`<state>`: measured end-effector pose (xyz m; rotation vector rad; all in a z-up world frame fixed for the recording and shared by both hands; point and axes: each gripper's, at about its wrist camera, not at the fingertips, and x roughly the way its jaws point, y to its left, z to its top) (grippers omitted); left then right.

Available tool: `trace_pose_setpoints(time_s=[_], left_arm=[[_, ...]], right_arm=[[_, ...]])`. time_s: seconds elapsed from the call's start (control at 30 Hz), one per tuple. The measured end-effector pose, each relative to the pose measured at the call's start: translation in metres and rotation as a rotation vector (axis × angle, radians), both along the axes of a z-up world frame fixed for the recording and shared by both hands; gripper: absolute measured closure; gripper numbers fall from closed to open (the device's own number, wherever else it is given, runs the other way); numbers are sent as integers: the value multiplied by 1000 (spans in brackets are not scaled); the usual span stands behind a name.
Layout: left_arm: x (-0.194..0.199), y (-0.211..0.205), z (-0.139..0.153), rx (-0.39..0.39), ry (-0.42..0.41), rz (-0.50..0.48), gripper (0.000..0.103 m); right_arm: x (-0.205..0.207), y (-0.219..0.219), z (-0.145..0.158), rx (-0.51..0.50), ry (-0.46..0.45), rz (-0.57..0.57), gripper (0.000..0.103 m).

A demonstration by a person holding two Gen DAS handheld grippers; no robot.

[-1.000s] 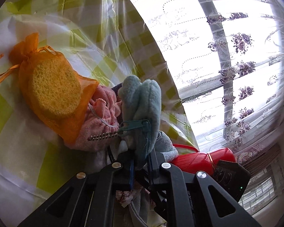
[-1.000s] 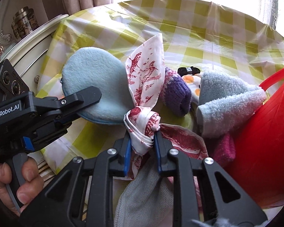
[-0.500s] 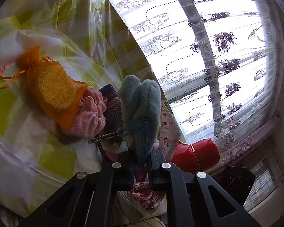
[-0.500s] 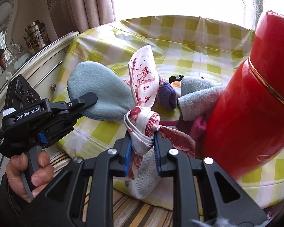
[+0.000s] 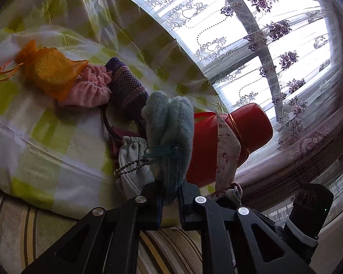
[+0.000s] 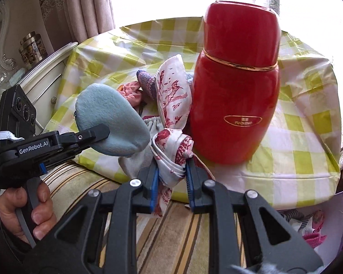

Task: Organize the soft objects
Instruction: 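Carry the blue mitten and floral cloth into the box and open both tools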

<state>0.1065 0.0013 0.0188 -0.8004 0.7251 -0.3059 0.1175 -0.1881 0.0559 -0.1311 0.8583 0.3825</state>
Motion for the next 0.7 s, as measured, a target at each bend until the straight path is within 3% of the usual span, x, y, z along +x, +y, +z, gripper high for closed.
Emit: trace_pose_setpoints(time_s=[0.3,0.7], left_arm=[[-5,-71,16,78,3,-144,92],[-16,-171,34,96,-20,-396,92]], right_arm=[[-23,-71,11,-40,-11,-155,79],[-61,-186,28,-94,-33,-425,79]])
